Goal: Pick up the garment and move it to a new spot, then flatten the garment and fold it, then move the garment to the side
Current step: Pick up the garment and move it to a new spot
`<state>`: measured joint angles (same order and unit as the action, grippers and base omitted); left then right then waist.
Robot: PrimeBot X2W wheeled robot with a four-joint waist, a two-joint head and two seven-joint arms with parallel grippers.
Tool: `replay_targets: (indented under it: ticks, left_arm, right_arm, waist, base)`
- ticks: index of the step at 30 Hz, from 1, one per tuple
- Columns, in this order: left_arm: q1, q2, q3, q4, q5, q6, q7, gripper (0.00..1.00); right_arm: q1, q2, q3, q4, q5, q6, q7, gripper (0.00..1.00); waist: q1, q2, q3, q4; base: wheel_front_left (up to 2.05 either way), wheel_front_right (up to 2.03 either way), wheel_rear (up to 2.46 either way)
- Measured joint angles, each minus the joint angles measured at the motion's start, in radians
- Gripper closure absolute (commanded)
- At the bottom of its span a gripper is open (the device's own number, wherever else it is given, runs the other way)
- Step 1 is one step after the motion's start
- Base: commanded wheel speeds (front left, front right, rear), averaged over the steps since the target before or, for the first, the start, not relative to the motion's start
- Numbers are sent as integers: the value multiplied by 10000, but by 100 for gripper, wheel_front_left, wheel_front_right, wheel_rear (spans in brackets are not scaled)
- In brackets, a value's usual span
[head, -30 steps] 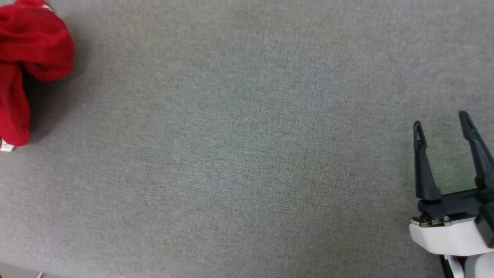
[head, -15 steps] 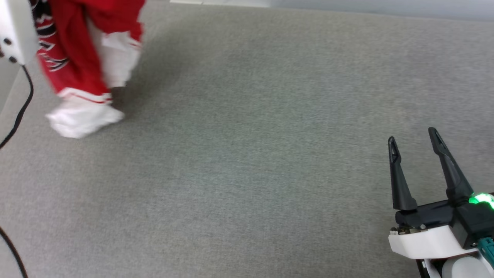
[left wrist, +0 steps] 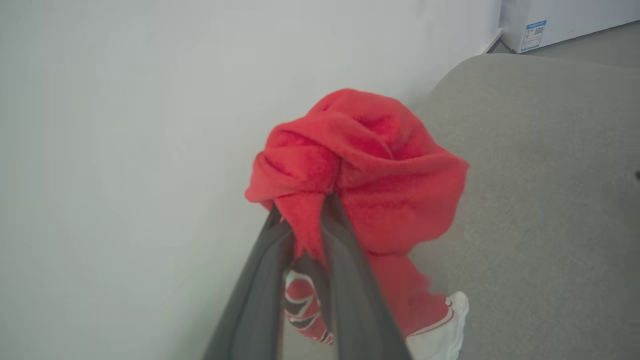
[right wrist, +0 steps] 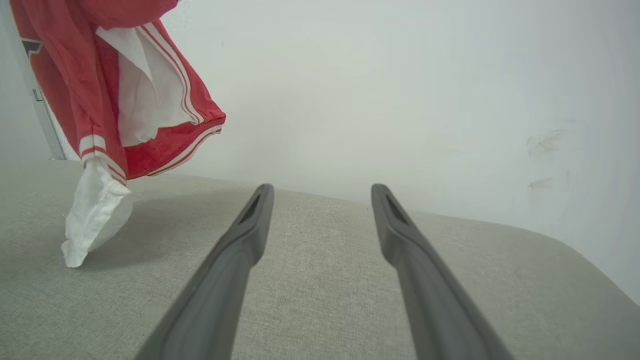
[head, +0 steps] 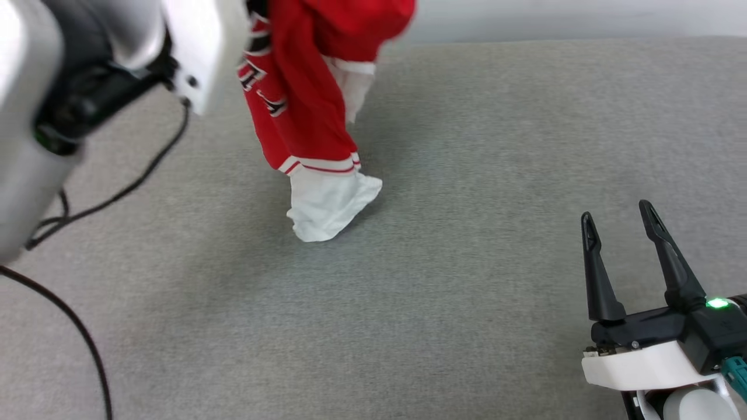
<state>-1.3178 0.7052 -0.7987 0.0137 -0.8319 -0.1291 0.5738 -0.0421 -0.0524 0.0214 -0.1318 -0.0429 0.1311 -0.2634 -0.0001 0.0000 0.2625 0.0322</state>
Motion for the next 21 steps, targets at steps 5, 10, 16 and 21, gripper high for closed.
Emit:
replay_targets:
  ticks: [5, 10, 16, 21]
  left_arm:
    - [189, -485, -746, -291, -61, 2, -443, 100]
    - [1074, -1135, -1659, -403, 17, 2, -943, 100]
    - [2736, -1858, -3022, 224, -81, 2, -1448, 100]
    - [3873, -2428, -4153, 1363, -67, 2, -1923, 100]
  right_arm:
    - [6, 0, -25, 115, 107, 0, 0, 0]
    - [4, 2, -63, 186, 230, 0, 0, 0]
    - [-1, 4, -77, 267, 328, 0, 0, 0]
    - [-40, 4, -79, 313, 332, 0, 0, 0]
  waist:
    - [0, 0, -38, -513]
    - [0, 0, -90, -845]
    - [1, 0, -18, -999]
    - [1, 0, 130, -1068]
  base:
    - [0, 0, 0]
    - [0, 0, 0]
    - [0, 0, 0]
    - [0, 0, 0]
